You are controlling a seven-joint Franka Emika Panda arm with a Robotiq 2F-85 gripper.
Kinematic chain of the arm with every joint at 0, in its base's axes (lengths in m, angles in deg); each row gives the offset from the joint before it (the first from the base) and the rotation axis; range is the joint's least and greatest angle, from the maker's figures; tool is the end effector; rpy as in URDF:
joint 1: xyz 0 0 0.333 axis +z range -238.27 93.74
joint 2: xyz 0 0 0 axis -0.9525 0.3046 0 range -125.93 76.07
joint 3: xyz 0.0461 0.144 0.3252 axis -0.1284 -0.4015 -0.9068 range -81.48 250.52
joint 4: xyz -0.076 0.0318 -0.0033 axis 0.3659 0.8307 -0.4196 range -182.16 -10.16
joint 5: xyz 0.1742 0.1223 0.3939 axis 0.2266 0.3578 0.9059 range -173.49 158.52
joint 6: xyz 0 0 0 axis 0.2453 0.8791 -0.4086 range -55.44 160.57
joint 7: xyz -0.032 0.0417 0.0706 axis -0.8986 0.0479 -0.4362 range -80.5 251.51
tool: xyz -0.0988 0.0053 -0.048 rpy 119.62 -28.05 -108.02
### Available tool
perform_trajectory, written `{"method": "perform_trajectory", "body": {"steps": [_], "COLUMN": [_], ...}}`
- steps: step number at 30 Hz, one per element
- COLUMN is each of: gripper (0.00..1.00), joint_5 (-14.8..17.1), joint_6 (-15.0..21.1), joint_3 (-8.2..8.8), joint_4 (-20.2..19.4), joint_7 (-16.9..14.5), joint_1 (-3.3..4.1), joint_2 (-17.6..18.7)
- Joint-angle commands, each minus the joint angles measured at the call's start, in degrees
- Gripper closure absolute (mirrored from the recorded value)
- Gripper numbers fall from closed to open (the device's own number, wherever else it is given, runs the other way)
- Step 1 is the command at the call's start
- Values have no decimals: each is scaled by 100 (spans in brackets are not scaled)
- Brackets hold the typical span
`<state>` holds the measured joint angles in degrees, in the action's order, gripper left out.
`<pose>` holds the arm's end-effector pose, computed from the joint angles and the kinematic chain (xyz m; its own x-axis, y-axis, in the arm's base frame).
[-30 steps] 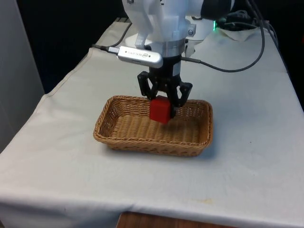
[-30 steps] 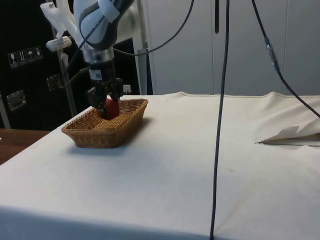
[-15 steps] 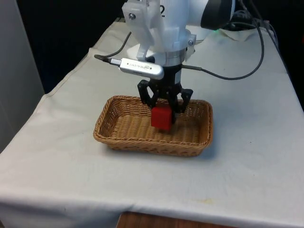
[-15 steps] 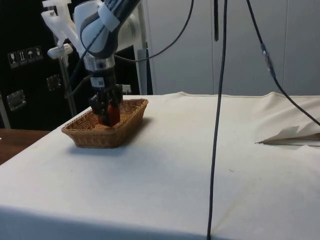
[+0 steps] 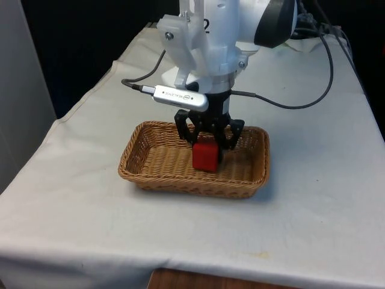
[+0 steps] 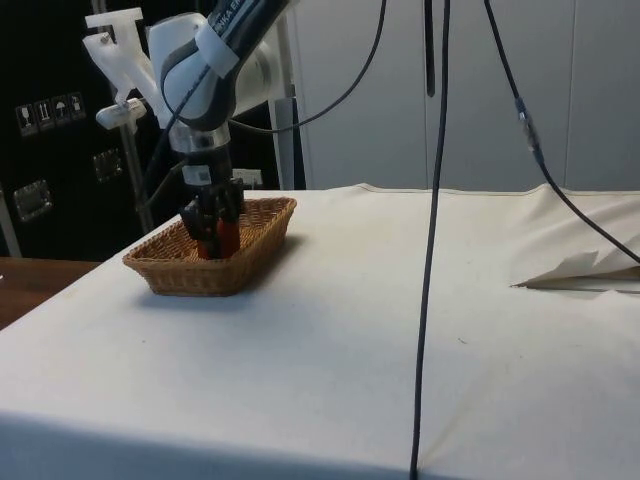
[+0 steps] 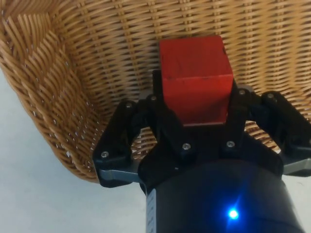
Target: Pick up the cube and place it into the basket.
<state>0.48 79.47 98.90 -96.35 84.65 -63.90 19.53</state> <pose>0.7690 -0.0507 0.1838 0.9933 -0.1149 0.0137 -0.1156 -0.9905 0.0739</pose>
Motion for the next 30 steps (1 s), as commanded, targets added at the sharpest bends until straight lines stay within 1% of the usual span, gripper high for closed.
{"method": "perform_trajectory", "body": {"steps": [1, 6, 14, 15, 16, 30], "gripper": [100, 100, 100, 100, 100, 100], "joint_5": [23, 0, 17, 0, 17, 0], "joint_6": [0, 0, 23, 0, 23, 6], "joint_3": [-29, 0, -29, 0, -23, -6], "joint_4": [17, 0, 29, 6, 34, 29], "joint_7": [-34, -6, -40, -17, -40, -46], "joint_1": [-17, 0, -11, 6, -6, 6], "joint_2": [6, 0, 80, 46, 86, 69]}}
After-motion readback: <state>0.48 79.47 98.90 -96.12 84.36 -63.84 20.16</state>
